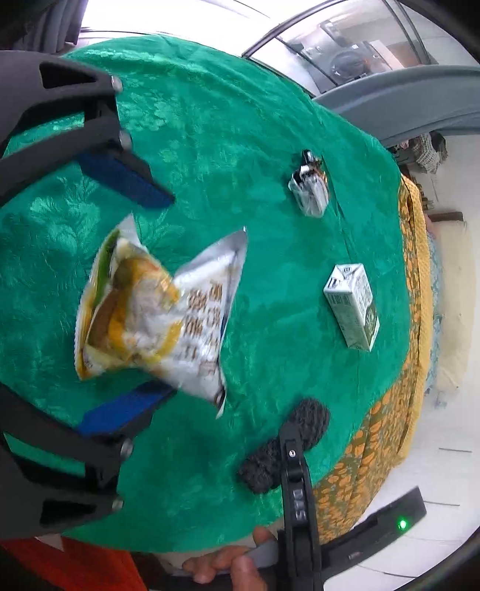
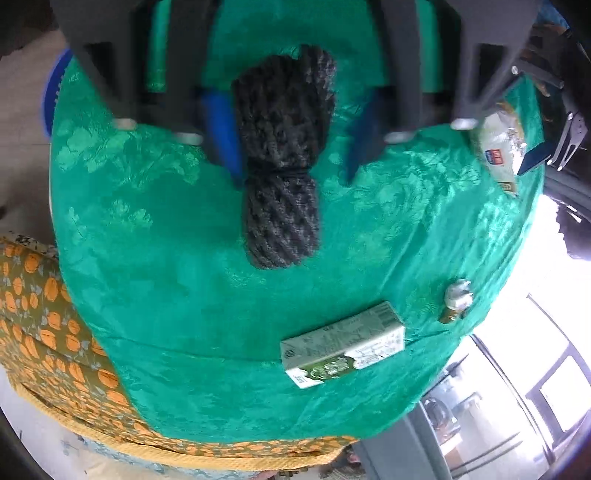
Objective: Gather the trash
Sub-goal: 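Grasp the black mesh scrubber with the right tool while the left tool grasps the snack wrapper, then carry the scrubber and wrapper over the wastebasket and open both tools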
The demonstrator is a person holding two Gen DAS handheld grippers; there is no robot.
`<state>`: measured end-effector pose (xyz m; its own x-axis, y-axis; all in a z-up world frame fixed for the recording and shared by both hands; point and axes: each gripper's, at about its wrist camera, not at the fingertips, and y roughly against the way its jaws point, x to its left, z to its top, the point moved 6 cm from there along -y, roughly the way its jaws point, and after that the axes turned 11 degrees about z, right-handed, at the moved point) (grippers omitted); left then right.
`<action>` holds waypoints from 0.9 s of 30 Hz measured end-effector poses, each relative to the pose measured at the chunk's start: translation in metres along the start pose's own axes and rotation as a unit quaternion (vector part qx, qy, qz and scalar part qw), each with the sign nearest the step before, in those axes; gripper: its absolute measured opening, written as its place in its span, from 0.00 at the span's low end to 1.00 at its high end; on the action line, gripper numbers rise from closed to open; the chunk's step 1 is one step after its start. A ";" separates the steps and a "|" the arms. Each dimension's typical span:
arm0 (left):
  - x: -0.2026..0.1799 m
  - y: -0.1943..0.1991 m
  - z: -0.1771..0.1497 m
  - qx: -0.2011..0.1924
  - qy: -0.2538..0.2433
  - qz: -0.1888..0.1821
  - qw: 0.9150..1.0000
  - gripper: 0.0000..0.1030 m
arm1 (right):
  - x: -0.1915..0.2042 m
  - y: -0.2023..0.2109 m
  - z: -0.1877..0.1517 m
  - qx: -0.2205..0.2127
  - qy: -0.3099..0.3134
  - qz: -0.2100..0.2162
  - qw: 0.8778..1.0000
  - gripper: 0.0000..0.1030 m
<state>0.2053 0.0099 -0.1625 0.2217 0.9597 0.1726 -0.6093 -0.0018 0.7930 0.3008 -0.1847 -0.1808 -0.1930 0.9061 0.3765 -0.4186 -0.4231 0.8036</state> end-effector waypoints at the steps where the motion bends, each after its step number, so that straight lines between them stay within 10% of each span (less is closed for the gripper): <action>1: -0.002 -0.001 0.000 0.002 -0.002 -0.006 1.000 0.68 | -0.001 0.001 -0.001 -0.004 -0.001 0.003 1.000 0.35; 7: -0.005 0.004 0.002 -0.003 0.021 -0.017 1.000 0.40 | 0.002 0.033 -0.010 -0.038 0.010 0.031 0.999 0.34; 20: -0.086 0.043 0.025 -0.001 0.028 -0.090 0.996 0.38 | -0.025 0.108 -0.064 -0.068 0.029 0.063 0.995 0.34; 27: -0.193 0.050 0.033 0.012 -0.026 -0.146 0.989 0.38 | -0.118 0.157 -0.094 -0.091 -0.012 -0.017 0.996 0.34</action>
<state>0.1573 -0.1847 -0.1363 0.4250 0.9044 -0.0365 -0.4946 0.2658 0.8275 0.1748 -0.3573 -0.1425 -0.1553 0.9189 0.3627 -0.5790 -0.3821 0.7203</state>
